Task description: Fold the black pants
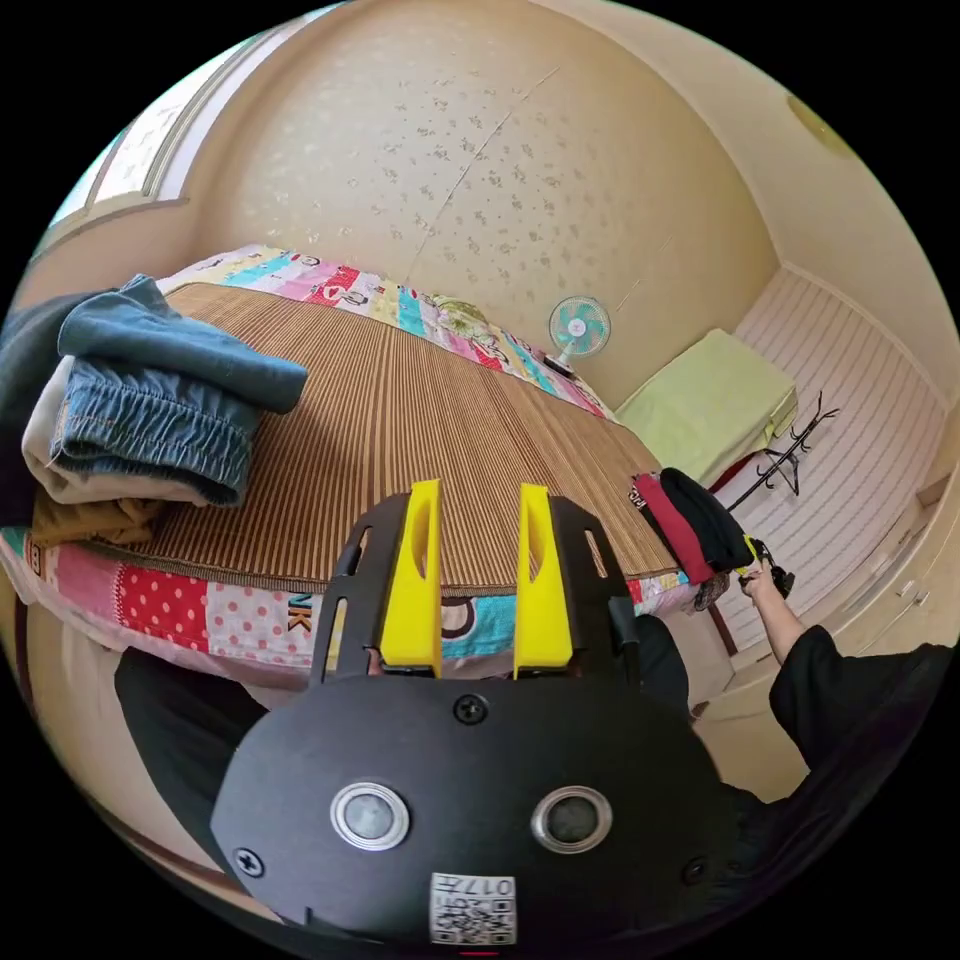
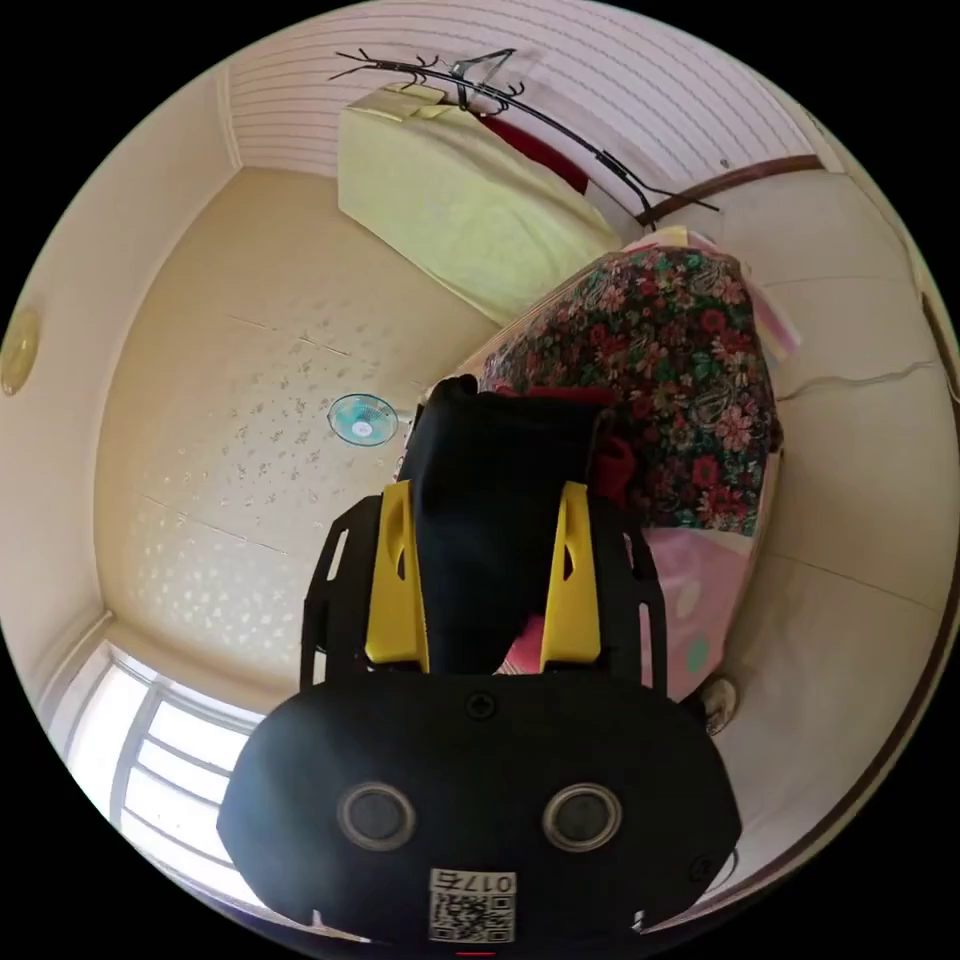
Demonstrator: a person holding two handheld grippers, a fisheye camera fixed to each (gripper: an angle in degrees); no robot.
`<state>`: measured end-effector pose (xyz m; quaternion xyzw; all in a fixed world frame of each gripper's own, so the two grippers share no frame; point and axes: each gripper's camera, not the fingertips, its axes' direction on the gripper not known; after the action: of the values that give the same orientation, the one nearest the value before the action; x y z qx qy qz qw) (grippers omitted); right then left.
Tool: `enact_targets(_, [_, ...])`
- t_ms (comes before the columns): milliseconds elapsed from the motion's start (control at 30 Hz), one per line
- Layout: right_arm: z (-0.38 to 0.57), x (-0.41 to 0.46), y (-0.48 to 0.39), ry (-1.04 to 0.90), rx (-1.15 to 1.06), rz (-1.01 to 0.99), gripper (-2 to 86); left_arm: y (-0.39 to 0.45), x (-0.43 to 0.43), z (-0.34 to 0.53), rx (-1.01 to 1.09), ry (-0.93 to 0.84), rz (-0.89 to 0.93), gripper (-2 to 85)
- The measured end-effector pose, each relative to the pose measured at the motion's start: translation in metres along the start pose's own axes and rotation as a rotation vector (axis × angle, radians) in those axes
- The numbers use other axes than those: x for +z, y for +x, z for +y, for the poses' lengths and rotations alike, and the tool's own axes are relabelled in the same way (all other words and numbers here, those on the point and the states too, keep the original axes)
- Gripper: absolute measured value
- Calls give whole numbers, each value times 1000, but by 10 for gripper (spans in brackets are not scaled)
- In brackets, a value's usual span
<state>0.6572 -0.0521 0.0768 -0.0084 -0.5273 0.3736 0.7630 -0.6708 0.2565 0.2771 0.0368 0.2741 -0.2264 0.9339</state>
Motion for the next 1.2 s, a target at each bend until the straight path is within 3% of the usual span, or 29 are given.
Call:
enact_targets(67, [3, -4, -23, 24, -83, -27, 127, 22, 6, 2, 64, -4, -20, 113])
enact_targets(133, [12, -4, -65, -2, -274, -201, 99, 41, 10, 6, 117, -1, -17, 110])
enact_targets(233, [54, 26, -160, -185, -572, -259, 89, 60, 15, 18, 168, -14, -6, 103])
enact_targets(400, [245, 106, -295, -589, -1040, -406, 86, 62, 16, 36, 159, -27, 73, 100])
enact_targets(533, [415, 127, -315, -907, -1232, -484, 86, 56, -2, 41, 136, 8, 105, 100])
enact_targets(600, [536, 127, -293, -1195, -1361, -490, 87, 45, -14, 43, 111, 23, 139, 100])
enact_targets(700, [646, 103, -244, -1417, -1358, -529, 88, 28, -20, 48, 76, 9, 203, 100])
enact_targets(800, [692, 48, -208, -1395, -1412, -503, 89, 11, -26, 50, 26, 10, 253, 101])
enact_targets(1033, [687, -36, -126, -1341, -1436, -506, 95, 20, -15, 24, 26, -6, 336, 106])
enact_targets(1200, [650, -54, -102, -1348, -1270, -609, 97, 102, 115, -33, 170, -299, 365, 144])
